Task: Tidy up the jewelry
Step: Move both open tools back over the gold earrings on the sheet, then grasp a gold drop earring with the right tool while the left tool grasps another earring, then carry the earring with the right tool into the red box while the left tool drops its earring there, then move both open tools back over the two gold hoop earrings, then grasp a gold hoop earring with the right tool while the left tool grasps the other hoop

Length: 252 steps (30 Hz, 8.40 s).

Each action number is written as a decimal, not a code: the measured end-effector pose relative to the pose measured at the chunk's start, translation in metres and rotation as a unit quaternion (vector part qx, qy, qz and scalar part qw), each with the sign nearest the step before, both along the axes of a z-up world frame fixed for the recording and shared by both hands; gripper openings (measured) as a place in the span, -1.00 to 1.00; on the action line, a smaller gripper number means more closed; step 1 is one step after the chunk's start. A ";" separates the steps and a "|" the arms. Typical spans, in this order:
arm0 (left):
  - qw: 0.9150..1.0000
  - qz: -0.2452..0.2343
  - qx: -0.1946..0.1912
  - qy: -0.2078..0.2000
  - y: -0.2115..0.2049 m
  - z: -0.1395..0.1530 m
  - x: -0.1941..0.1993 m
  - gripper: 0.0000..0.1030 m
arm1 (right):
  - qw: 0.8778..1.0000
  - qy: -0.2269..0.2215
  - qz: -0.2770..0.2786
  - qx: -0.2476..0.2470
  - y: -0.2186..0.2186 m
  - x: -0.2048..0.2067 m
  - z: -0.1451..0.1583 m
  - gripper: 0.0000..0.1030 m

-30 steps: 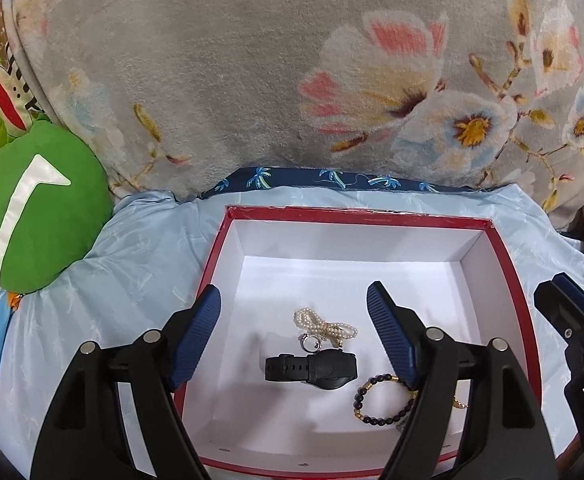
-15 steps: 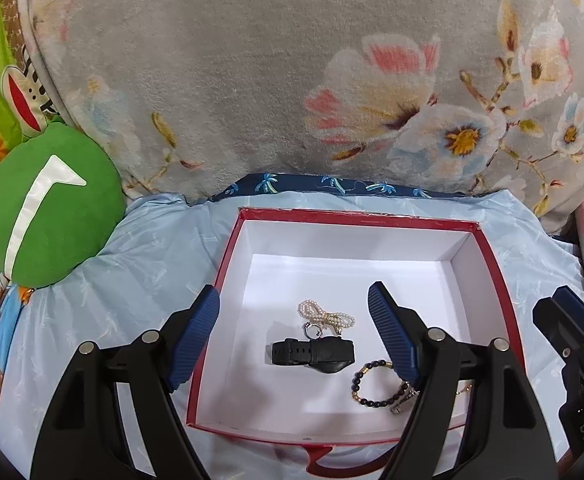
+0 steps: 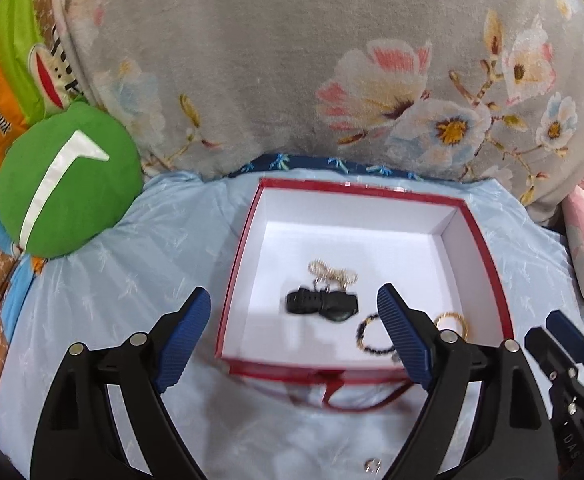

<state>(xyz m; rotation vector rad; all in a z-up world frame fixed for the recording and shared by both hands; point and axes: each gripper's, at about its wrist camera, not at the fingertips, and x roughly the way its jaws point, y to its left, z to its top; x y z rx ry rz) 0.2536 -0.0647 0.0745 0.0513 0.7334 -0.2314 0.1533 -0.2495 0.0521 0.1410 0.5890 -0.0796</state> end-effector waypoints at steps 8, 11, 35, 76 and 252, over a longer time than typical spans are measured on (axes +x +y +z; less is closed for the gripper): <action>0.998 0.021 0.021 0.051 0.040 -0.058 -0.054 0.61 | 0.995 0.090 0.035 -0.003 0.033 -0.052 -0.076 -0.26; 0.996 0.030 0.033 0.073 0.053 -0.082 -0.072 0.61 | 0.991 0.124 0.047 0.007 0.045 -0.062 -0.104 -0.26; 0.988 -0.036 0.048 0.145 0.033 -0.142 -0.122 0.60 | 0.982 0.180 0.053 0.013 0.065 -0.056 -0.157 -1.00; 0.980 -0.092 0.066 0.162 -0.026 -0.169 -0.116 0.51 | 0.986 0.163 0.026 0.030 0.022 -0.063 -0.141 -0.90; 0.990 0.008 0.055 0.131 0.058 -0.124 -0.096 0.55 | 0.983 0.170 0.068 -0.016 0.082 -0.068 -0.160 -0.73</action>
